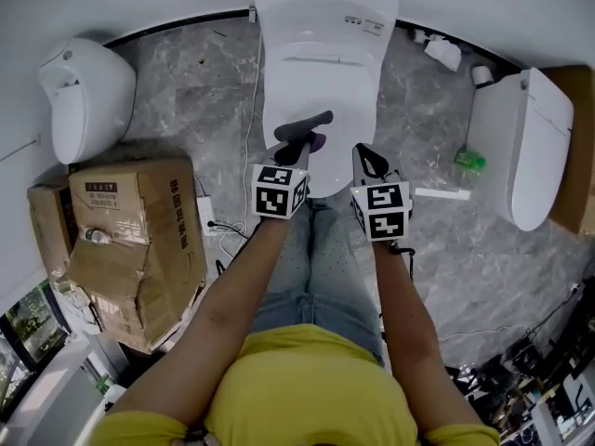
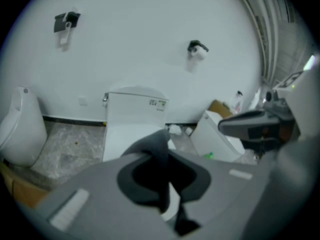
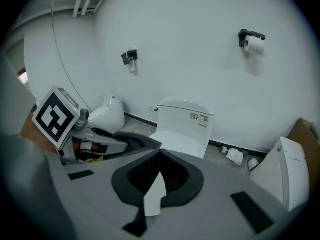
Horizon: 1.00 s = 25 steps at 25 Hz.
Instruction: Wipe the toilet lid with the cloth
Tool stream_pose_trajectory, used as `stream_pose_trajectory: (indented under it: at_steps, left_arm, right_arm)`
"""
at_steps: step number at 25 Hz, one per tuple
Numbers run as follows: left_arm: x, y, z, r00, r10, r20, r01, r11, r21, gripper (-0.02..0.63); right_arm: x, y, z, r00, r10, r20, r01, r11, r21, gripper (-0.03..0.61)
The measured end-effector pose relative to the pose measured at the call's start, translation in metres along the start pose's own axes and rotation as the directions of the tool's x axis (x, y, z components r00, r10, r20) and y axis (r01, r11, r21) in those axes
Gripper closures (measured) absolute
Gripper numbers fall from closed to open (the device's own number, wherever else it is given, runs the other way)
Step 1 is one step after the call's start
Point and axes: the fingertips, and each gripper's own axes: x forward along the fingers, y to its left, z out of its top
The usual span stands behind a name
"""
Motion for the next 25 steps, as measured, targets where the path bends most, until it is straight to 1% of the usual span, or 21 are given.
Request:
stream_pose_trajectory:
  at_steps: [5,9,11,13,16,19,22,25]
  left_arm:
    - [-0.019,-0.009,0.028,0.998,-0.001,0.060,0.001,1.000,0.004,0.595]
    - [-0.040,-0.019,0.061,0.990,-0.005,0.139,0.004,1.000,0.010,0.595]
    - [-0.054,-0.025,0.080,0.983,-0.004,0.184,-0.003,0.999,0.039,0.595]
    - [-0.070,-0.031,0.100,0.973,-0.003,0.230,-0.019,0.995,0.095,0.595]
    - [-0.094,-0.039,0.131,0.953,-0.010,0.304,-0.040,0.987,0.157,0.595]
    - [-0.115,-0.047,0.158,0.927,-0.025,0.374,-0.042,0.984,0.170,0.595]
    - [-0.139,-0.056,0.186,0.895,-0.043,0.444,-0.042,0.983,0.181,0.595]
    - [-0.168,-0.066,0.208,0.861,-0.066,0.504,-0.047,0.977,0.209,0.595]
  right_arm:
    - [-0.017,0.001,0.019,1.000,-0.007,0.028,0.006,1.000,0.009,0.565]
    - [-0.038,0.002,0.037,0.998,-0.013,0.065,0.012,1.000,0.011,0.565]
    - [-0.050,0.003,0.049,0.996,-0.017,0.092,0.016,1.000,0.011,0.565]
    - [-0.062,0.002,0.067,0.991,-0.024,0.129,0.023,1.000,0.005,0.565]
    - [-0.080,0.002,0.102,0.979,-0.032,0.201,0.037,0.999,-0.018,0.565]
    - [-0.099,0.002,0.136,0.960,-0.041,0.275,0.054,0.998,-0.041,0.565]
    - [-0.119,0.005,0.164,0.940,-0.042,0.338,0.068,0.996,-0.065,0.565]
    - [-0.137,0.014,0.183,0.923,-0.034,0.383,0.073,0.993,-0.088,0.565]
